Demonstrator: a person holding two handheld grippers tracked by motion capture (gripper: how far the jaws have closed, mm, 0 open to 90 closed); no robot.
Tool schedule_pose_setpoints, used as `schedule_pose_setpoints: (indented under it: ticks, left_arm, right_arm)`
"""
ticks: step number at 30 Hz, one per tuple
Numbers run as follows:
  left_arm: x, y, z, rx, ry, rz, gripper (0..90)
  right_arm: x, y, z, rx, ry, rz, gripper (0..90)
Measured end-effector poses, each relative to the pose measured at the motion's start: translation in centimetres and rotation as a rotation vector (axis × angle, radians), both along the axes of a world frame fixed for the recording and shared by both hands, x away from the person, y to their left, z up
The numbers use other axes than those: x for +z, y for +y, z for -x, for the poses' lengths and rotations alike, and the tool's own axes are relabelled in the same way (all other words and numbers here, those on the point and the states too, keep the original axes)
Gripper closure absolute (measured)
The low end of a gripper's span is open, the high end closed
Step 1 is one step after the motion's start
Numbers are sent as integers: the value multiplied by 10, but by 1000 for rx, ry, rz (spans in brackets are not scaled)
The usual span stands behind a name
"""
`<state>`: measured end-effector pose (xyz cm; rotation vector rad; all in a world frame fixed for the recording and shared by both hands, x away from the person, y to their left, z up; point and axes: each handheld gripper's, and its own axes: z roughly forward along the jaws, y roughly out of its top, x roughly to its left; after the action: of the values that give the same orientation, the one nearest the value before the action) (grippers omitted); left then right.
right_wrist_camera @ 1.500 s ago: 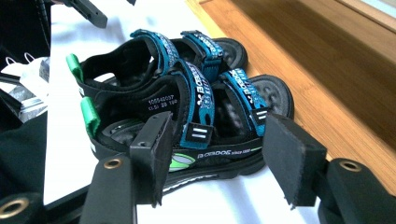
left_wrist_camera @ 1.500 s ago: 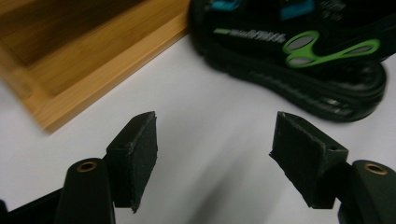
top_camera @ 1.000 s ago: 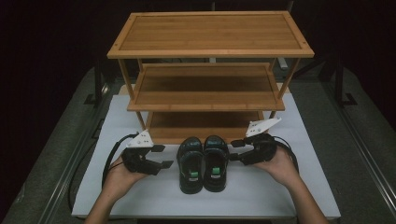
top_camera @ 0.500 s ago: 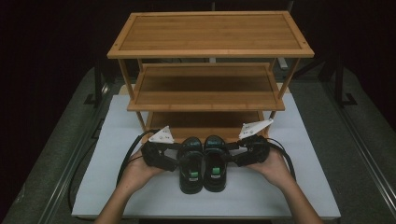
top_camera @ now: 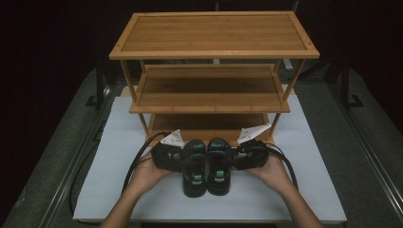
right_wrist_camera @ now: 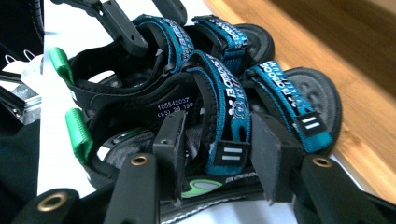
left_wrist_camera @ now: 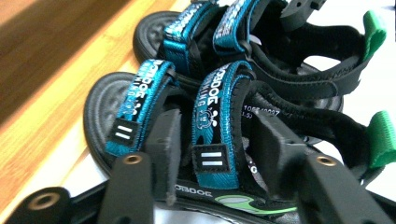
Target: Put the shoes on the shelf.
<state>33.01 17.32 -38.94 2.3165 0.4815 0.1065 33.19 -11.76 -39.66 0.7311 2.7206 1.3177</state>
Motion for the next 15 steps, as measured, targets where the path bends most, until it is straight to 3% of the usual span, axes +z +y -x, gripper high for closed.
schedule_pose_setpoints:
  ticks: [3, 12, 15]
  left_arm:
    - [-4, -3, 0, -14, -3, -23, 612]
    - [-3, -3, 2, 11, -40, -15, 693]
    - [0, -2, 2, 24, -61, 11, 699]
  right_arm:
    - [-3, 3, -1, -8, -2, 5, 598]
    - [-5, 7, 3, -48, -19, 8, 686]
    - [-4, 7, 4, -64, -27, 3, 694]
